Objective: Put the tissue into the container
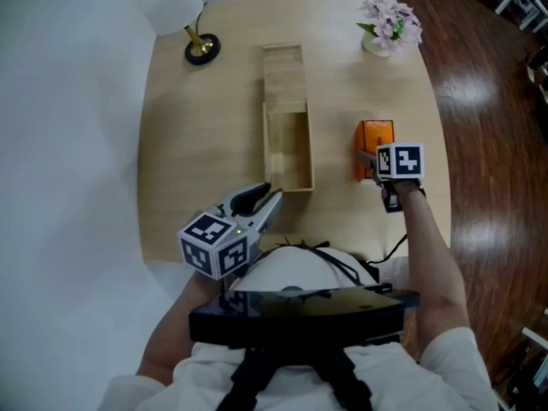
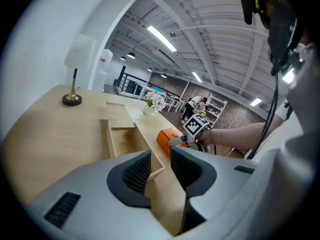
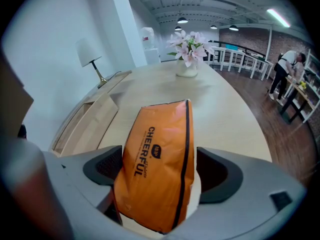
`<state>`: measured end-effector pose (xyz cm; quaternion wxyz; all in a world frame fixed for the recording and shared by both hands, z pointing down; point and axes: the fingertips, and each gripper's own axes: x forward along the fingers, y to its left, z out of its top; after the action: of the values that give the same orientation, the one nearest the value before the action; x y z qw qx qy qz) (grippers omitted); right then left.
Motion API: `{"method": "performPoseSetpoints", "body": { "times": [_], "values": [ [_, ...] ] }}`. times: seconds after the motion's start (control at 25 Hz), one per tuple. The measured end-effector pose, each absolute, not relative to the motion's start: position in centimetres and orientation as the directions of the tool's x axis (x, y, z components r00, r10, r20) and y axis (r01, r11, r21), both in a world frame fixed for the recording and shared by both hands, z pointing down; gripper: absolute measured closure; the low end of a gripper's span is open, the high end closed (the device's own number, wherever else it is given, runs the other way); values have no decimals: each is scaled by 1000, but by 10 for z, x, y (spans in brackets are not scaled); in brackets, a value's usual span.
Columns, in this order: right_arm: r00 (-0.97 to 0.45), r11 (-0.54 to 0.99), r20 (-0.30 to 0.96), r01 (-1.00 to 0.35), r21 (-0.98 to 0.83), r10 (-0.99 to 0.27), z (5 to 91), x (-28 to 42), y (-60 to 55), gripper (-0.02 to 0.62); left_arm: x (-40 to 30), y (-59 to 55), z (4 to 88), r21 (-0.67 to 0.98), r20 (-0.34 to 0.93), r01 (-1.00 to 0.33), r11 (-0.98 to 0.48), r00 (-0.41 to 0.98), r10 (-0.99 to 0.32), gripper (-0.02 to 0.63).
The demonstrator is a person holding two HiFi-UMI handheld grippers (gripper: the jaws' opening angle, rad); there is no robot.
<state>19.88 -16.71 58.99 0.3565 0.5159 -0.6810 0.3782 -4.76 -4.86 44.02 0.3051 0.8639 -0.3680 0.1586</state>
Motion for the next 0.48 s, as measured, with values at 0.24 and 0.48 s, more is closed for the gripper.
{"method": "performPoseSetpoints", "body": {
  "times": [0.24,0.48],
  "values": [
    [-256,151,870,-966,-211,-422,601,193,-167,138,-51,-50,443,407,507,-742,-532,668,-544,494],
    [-289,107,849,-957,-269,-443,600,197,-167,161,-56,-50,444,409,511,-752,-517,658,-553,494]
  ]
}}
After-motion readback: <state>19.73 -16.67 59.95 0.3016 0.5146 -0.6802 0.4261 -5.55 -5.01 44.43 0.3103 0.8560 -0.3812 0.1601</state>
